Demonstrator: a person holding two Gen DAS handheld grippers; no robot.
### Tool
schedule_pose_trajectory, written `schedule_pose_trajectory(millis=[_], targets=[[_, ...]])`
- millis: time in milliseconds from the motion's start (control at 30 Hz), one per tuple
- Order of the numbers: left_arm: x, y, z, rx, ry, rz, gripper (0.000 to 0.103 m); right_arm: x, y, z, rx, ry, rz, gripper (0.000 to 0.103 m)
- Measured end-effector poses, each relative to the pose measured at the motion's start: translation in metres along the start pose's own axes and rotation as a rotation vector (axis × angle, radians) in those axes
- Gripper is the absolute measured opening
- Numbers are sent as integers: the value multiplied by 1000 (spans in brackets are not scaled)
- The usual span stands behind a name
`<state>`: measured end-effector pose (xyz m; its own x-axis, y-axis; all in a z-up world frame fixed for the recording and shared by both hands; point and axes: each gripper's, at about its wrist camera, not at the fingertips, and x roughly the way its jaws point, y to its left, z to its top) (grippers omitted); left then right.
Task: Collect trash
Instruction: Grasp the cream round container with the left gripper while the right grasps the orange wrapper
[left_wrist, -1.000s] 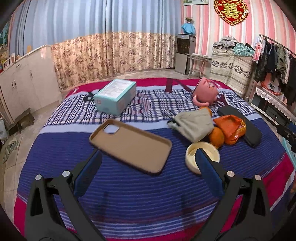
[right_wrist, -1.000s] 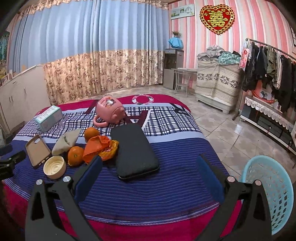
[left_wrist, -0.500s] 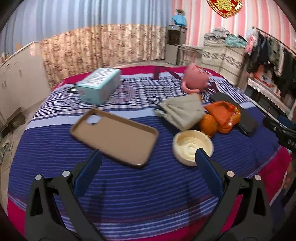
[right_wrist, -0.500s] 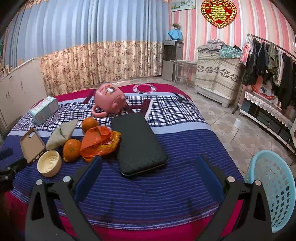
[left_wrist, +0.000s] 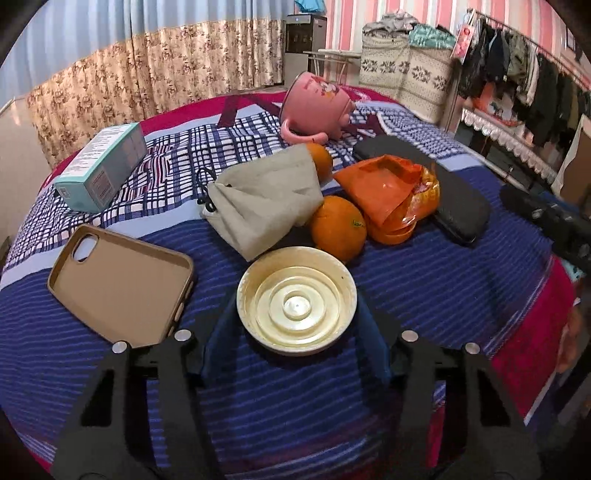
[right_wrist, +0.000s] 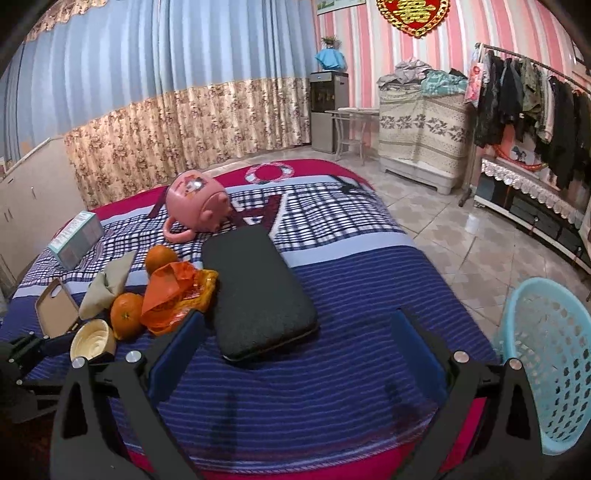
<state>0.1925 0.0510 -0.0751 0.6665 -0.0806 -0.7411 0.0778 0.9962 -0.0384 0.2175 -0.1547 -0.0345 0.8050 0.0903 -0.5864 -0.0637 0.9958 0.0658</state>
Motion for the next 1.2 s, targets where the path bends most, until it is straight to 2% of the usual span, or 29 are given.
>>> schedule_pose_trajectory(millis=[100,200,300,500,533,567,633,700,733,767,867,1200], targets=[[-17,9,-2,-17,-61,12,61,10,17,0,-31,14,26,98],[-35,19,0,0,-128,62,61,17,37,-2,-79,21,57,98],[-48,42,1,-11,-182,144,61,21,58,0,-136,14,81,98],[-51,97,9,-122,-179,212,61,42,82,9,-197,32,87,96],[-52,103,10,-134,-179,219,61,49,85,10,-209,46,82,88],[-53,107,9,-142,-181,225,61,56,87,10,-219,67,80,75],[-54,113,8,-146,-185,230,61,65,87,9,-221,98,94,58],[-54,114,8,-138,-186,237,61,63,87,8,-222,81,100,34],[-54,113,9,-133,-185,242,61,61,84,8,-219,75,117,18],[-55,113,10,-130,-185,244,61,57,82,8,-218,63,126,8],[-59,108,12,-136,-201,229,61,41,69,10,-212,16,127,4],[-76,67,20,-106,-251,160,61,-42,6,17,-117,-66,99,4]])
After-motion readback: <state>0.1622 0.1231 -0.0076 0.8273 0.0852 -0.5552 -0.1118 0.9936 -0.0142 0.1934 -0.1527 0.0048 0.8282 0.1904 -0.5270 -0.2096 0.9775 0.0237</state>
